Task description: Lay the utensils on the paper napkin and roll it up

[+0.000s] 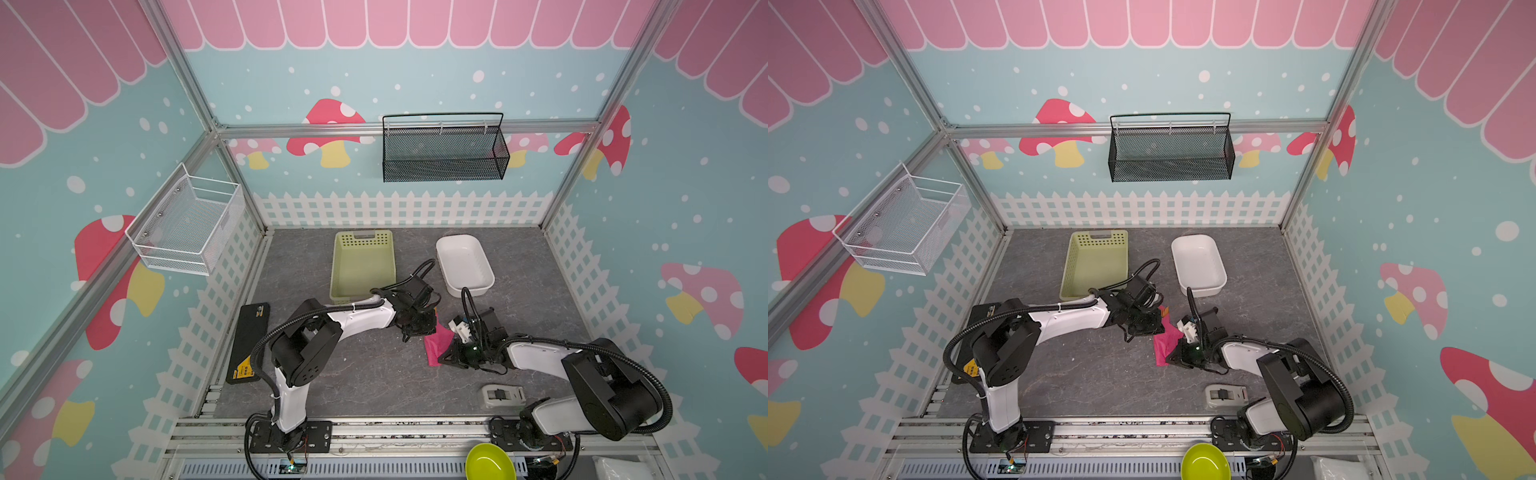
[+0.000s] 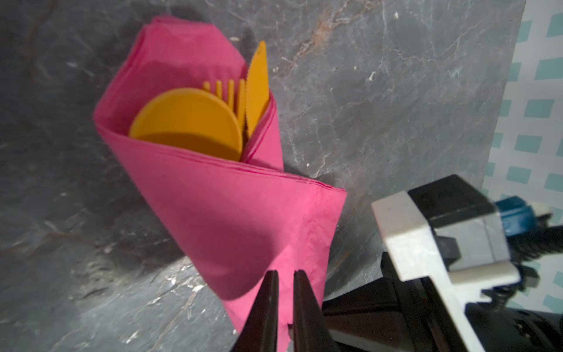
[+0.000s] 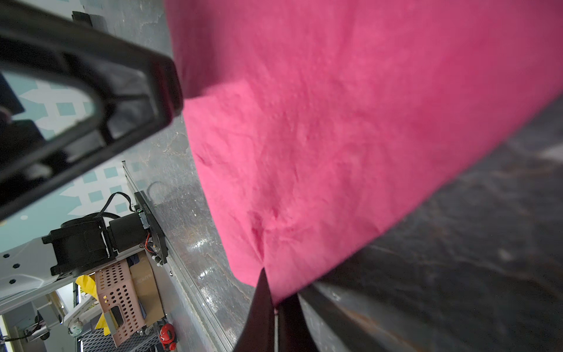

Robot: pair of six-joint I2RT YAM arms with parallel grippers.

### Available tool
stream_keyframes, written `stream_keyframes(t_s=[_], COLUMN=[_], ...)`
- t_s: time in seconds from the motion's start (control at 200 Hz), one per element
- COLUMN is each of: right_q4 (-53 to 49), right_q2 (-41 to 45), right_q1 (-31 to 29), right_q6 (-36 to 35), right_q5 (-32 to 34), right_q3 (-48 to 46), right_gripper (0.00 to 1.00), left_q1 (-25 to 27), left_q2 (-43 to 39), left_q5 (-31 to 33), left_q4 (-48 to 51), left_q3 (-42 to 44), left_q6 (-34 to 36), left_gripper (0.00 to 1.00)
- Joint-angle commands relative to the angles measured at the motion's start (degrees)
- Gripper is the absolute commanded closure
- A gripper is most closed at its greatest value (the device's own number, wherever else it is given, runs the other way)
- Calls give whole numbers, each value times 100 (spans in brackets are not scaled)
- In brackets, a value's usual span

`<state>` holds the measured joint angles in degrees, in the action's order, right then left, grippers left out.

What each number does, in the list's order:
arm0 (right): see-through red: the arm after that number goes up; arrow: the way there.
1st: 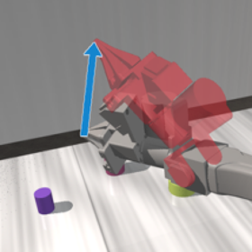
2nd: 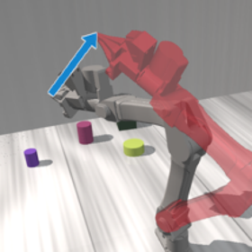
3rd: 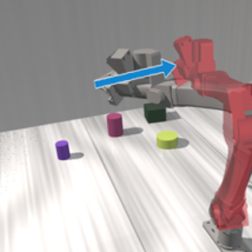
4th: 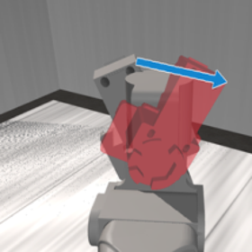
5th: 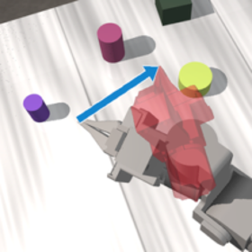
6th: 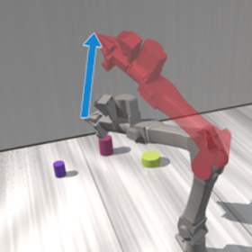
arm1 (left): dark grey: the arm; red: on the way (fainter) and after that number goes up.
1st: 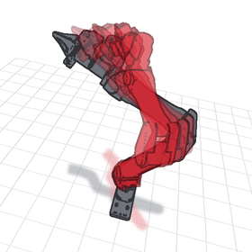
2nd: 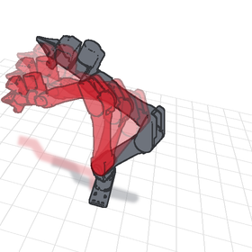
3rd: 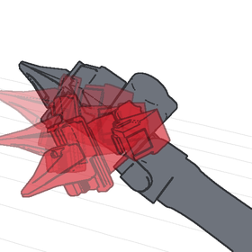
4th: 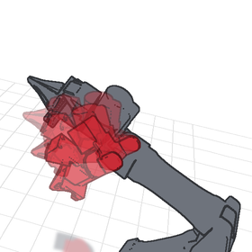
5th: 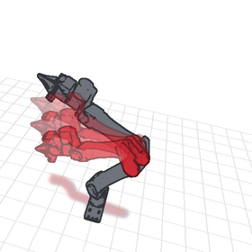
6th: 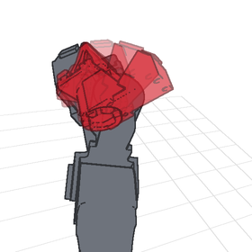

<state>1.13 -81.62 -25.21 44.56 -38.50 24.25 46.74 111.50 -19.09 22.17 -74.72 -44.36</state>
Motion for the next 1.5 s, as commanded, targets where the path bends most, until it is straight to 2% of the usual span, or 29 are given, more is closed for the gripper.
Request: stream_keyframes(t_s=[0.0, 0.47, 1.111, 1.361, 1.496], right_q4=[-49, -160, -348, -398, -434], right_q2=[-86, -29, 85, 156, 196], right_q1=[-14, -18, -16, -18, -15], right_q6=[-17, -43, -213, -231, -230], right_q5=[20, 97, 190, 224, 255], right_q3=[-51, -56, -62, -87, -74], right_gripper=[100, 100, 100, 100, 100], left_q1=[45, 168, 355, 362, 348], left_q2=[196, 980, 1755, 1842, 1764], left_q5=[-19, -28, -360, -452, -409], left_q4=[25, 182, 222, 103, 36], left_q3=[-314, -927, -1088, -1007, -860], left_q6=[-20, 59, -7, -47, -20], left_gripper=[87, 89, 92, 92, 89])
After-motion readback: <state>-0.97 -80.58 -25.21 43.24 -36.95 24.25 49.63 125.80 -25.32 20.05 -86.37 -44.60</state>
